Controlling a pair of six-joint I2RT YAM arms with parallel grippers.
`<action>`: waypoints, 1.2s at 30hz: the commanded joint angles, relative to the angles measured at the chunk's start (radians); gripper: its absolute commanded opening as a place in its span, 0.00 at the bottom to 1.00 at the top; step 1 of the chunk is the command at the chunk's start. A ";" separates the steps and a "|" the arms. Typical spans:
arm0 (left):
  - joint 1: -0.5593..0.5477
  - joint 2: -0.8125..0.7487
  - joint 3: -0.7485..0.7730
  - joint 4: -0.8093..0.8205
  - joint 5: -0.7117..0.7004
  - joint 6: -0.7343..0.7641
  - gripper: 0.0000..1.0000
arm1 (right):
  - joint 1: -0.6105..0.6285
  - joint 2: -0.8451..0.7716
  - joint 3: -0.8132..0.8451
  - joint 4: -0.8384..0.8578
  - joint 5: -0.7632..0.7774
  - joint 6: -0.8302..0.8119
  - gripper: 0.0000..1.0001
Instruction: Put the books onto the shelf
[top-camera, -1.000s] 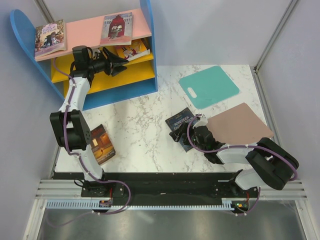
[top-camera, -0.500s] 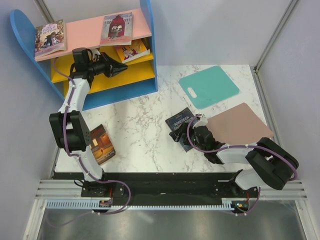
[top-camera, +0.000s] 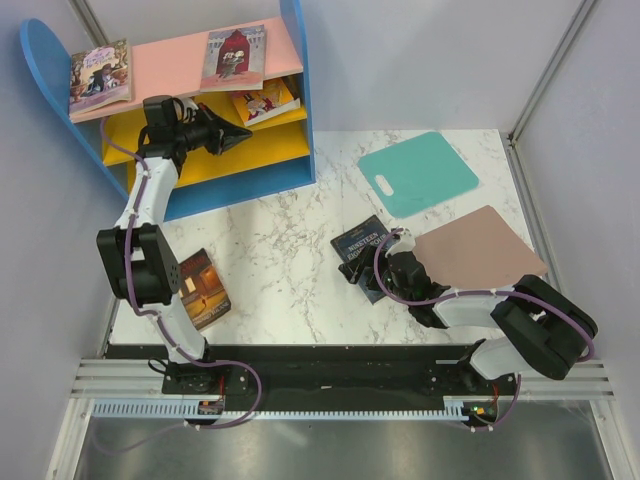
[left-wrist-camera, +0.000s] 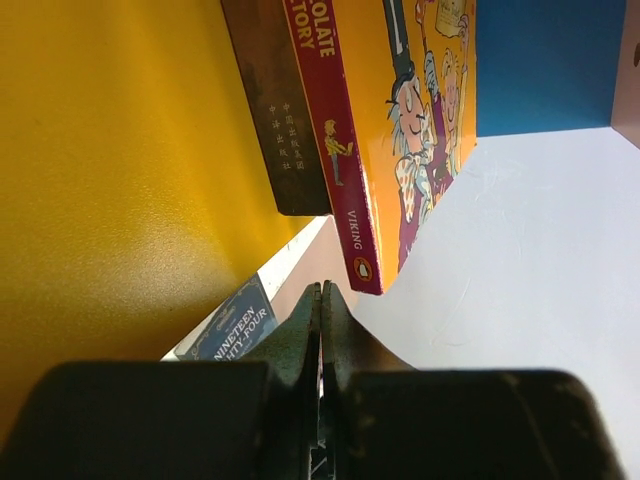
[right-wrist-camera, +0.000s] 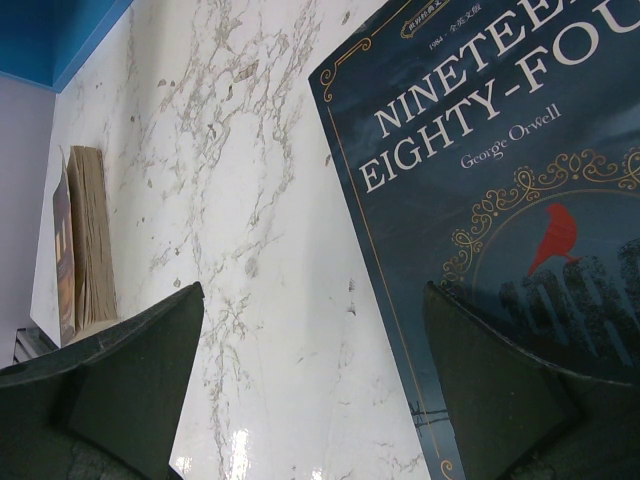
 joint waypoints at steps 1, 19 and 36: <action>-0.001 -0.059 0.006 0.031 -0.031 0.016 0.02 | 0.006 0.028 -0.003 -0.078 -0.015 -0.011 0.98; -0.008 -0.050 -0.005 0.126 -0.074 -0.082 0.02 | 0.004 0.028 -0.003 -0.078 -0.017 -0.014 0.98; -0.012 -0.080 -0.068 0.117 -0.054 -0.084 0.02 | 0.004 0.032 -0.001 -0.078 -0.018 -0.017 0.98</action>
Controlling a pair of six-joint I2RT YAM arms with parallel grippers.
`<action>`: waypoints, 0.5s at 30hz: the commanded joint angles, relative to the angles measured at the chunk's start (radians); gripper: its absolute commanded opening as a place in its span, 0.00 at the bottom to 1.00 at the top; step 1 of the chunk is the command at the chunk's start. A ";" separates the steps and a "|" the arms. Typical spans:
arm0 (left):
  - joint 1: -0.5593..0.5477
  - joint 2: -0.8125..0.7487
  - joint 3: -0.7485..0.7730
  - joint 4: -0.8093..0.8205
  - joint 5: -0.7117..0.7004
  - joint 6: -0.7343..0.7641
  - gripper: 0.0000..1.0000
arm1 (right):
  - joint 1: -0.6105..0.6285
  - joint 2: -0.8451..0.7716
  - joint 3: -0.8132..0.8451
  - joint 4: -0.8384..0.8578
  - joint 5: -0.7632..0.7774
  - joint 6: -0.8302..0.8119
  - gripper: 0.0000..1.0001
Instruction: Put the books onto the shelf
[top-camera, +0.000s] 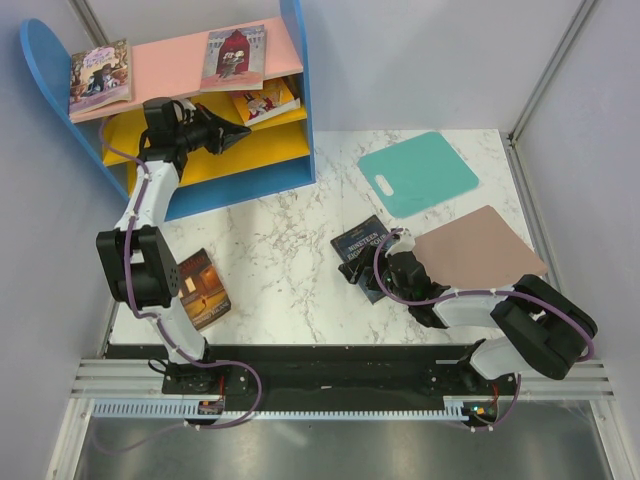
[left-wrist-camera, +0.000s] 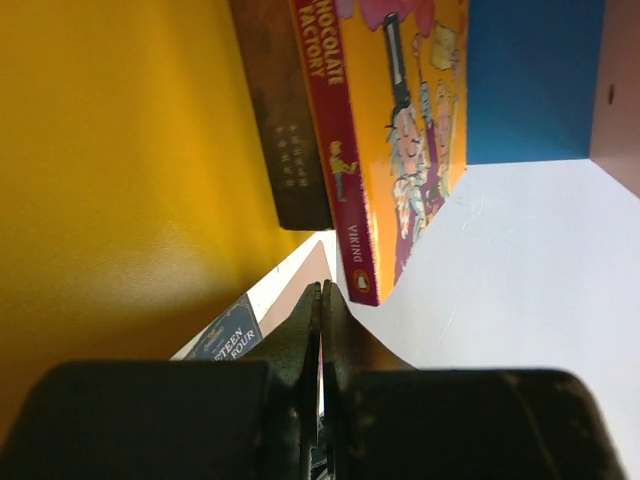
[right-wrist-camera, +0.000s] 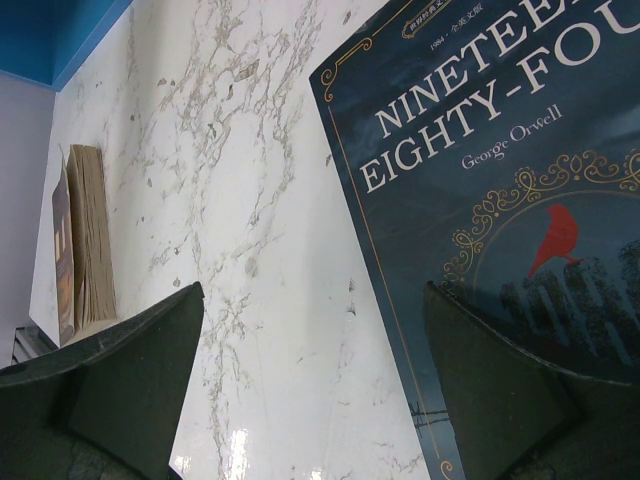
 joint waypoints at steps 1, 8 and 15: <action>-0.007 -0.060 -0.027 0.031 0.011 0.000 0.02 | 0.004 0.032 0.001 -0.080 -0.015 -0.012 0.98; -0.022 -0.058 -0.027 0.029 0.032 0.022 0.02 | 0.004 0.041 0.005 -0.080 -0.018 -0.012 0.98; -0.027 -0.069 -0.016 0.035 0.017 0.031 0.02 | 0.004 0.047 0.007 -0.079 -0.020 -0.012 0.98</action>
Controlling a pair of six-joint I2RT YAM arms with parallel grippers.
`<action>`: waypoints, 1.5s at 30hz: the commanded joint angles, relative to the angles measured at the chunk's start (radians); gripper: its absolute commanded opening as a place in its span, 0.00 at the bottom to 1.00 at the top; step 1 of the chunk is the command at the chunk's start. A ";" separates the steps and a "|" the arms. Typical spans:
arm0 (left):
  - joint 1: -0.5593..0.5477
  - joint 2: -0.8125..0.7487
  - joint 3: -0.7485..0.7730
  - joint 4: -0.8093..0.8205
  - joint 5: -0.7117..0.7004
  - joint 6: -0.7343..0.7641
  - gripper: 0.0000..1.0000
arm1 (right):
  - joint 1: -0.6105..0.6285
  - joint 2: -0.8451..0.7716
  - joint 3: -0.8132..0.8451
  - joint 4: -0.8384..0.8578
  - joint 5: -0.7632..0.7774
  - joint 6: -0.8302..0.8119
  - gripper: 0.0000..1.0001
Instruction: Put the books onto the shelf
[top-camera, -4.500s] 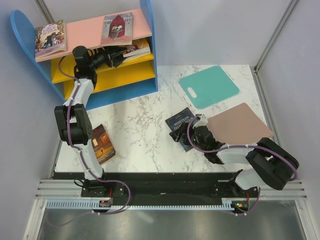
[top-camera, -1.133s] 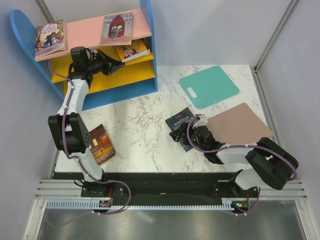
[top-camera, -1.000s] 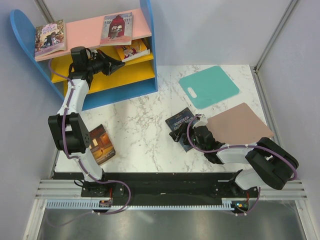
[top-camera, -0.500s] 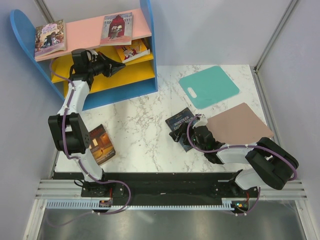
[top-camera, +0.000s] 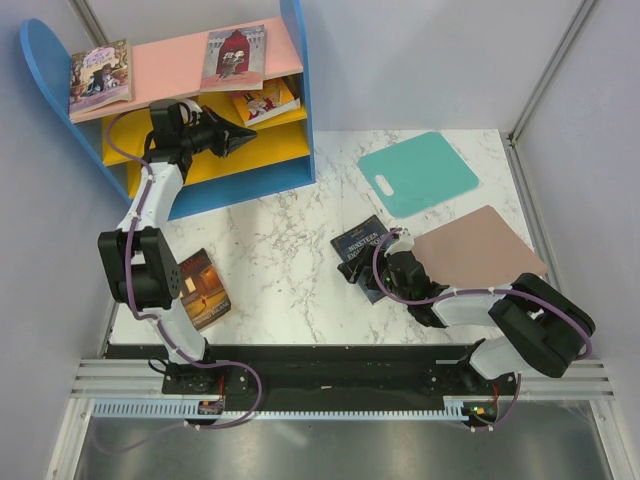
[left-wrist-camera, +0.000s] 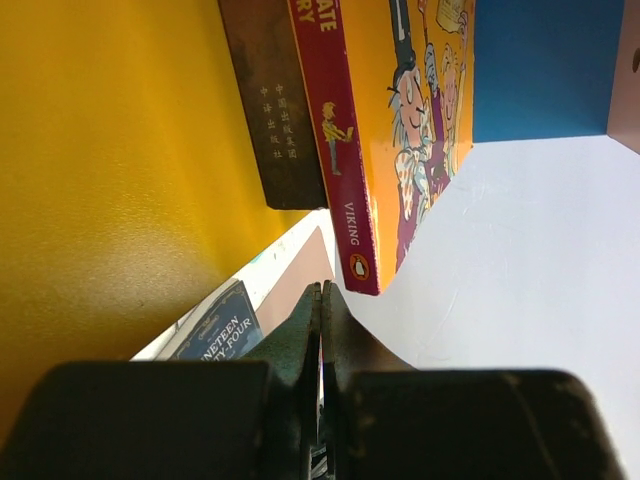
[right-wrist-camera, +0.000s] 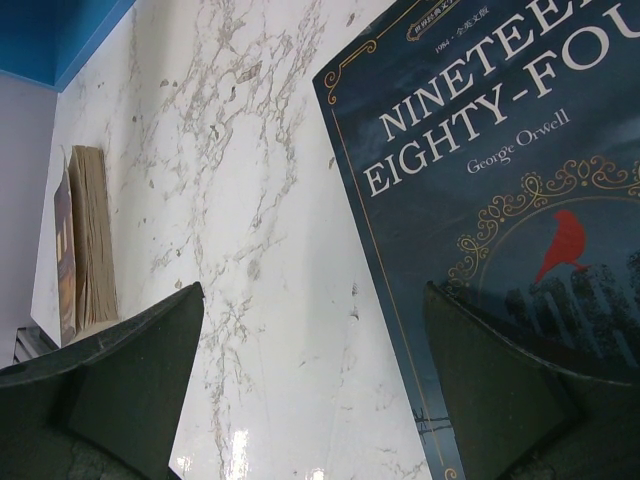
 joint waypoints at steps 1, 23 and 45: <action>-0.002 -0.056 0.015 0.034 0.010 0.028 0.02 | 0.004 0.034 0.001 -0.089 -0.018 -0.014 0.98; -0.002 -0.082 0.021 0.066 0.004 0.021 0.02 | 0.006 0.037 0.003 -0.093 -0.014 -0.017 0.98; -0.002 -0.039 0.061 0.072 -0.119 -0.017 0.02 | 0.004 0.036 0.003 -0.095 -0.015 -0.018 0.98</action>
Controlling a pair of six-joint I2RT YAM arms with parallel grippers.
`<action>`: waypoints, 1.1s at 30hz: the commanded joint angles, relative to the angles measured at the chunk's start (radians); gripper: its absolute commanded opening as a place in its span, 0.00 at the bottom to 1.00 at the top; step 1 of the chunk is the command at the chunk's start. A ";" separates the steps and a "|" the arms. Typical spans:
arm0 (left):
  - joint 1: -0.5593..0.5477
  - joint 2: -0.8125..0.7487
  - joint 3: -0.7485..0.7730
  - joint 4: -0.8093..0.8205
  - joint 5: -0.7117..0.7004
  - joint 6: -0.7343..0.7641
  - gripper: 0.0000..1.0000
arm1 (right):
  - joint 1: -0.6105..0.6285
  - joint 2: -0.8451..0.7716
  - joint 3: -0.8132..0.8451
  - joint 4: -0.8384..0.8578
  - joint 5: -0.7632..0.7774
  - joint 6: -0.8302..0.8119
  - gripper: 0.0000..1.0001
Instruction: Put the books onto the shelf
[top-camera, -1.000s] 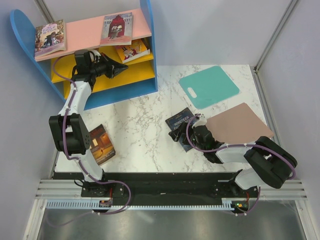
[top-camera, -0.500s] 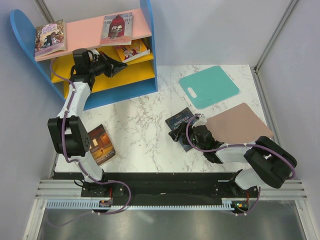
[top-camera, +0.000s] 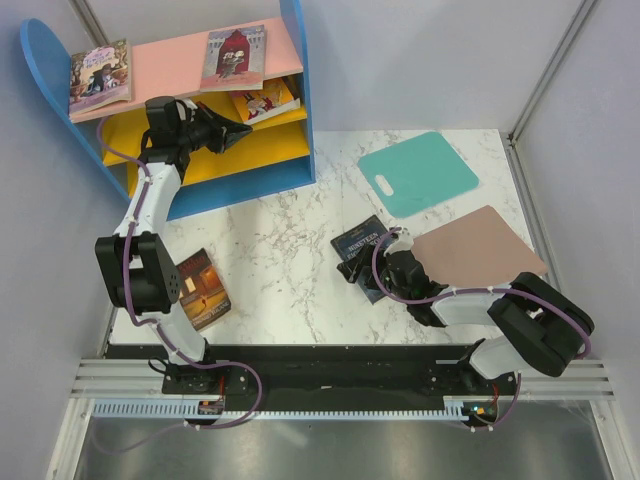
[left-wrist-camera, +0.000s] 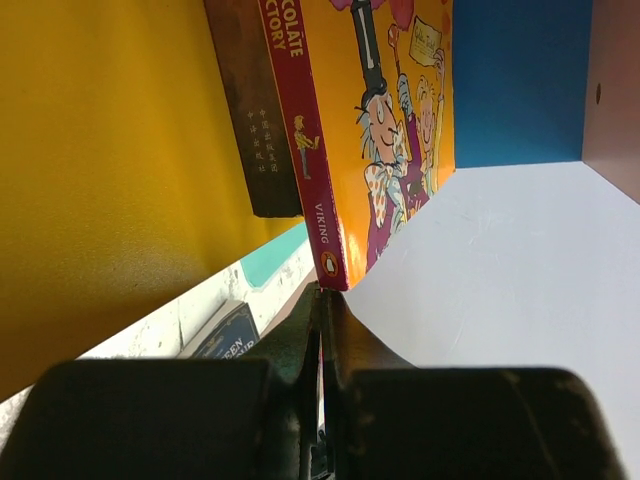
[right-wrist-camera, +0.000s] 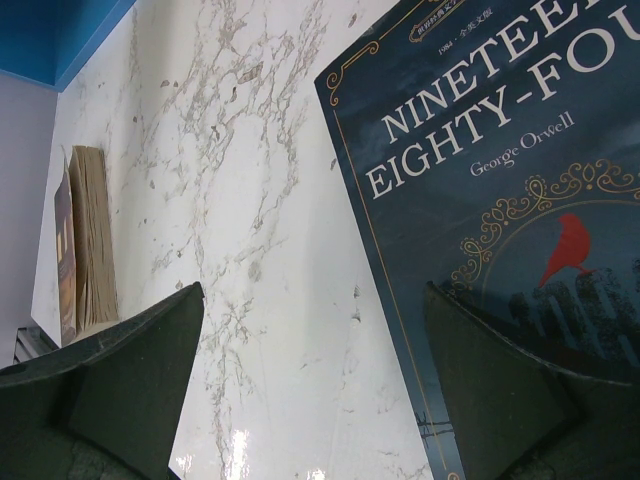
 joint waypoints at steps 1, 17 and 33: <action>-0.001 0.005 0.048 0.103 -0.008 -0.031 0.02 | 0.003 0.030 -0.004 -0.094 -0.014 -0.018 0.98; 0.001 0.051 -0.021 0.332 0.043 -0.206 0.02 | 0.004 0.029 -0.004 -0.096 -0.016 -0.018 0.98; -0.002 -0.057 -0.220 0.573 0.159 -0.217 0.02 | 0.003 0.030 -0.002 -0.096 -0.017 -0.021 0.98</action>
